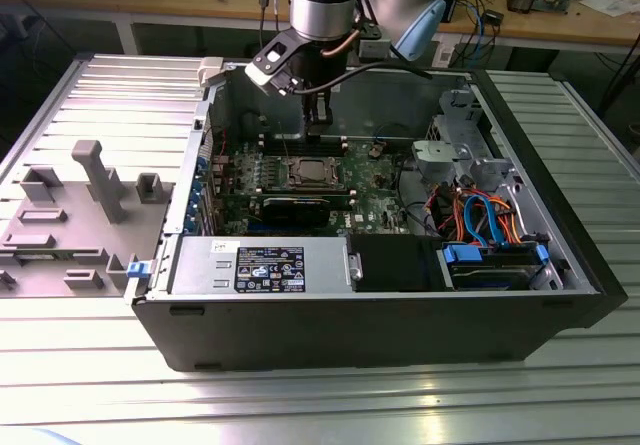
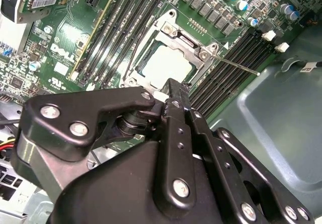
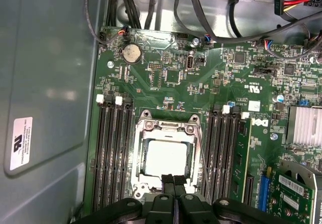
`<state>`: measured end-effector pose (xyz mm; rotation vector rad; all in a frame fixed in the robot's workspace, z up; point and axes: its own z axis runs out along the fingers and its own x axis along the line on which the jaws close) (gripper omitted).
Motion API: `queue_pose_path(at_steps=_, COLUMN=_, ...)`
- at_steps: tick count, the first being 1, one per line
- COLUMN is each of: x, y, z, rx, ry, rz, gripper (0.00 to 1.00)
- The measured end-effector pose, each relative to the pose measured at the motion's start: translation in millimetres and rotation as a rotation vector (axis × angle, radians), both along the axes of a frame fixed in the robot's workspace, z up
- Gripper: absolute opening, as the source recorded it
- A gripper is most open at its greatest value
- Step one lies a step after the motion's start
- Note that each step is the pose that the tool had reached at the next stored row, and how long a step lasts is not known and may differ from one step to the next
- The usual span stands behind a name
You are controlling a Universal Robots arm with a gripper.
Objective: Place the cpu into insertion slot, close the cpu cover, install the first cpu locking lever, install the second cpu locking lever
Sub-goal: 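Install the first cpu locking lever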
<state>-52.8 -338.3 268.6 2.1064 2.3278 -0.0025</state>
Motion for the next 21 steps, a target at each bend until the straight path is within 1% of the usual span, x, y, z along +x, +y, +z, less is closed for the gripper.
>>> queue_pose_path(at_steps=14, x=0.0, y=0.0, z=0.0, rx=0.0000, ry=0.0001, rz=0.002, gripper=0.11)
queue_pose_path(at_steps=21, x=0.0, y=0.0, z=0.0, rx=0.0001, ry=0.0000, rz=0.011, gripper=0.11)
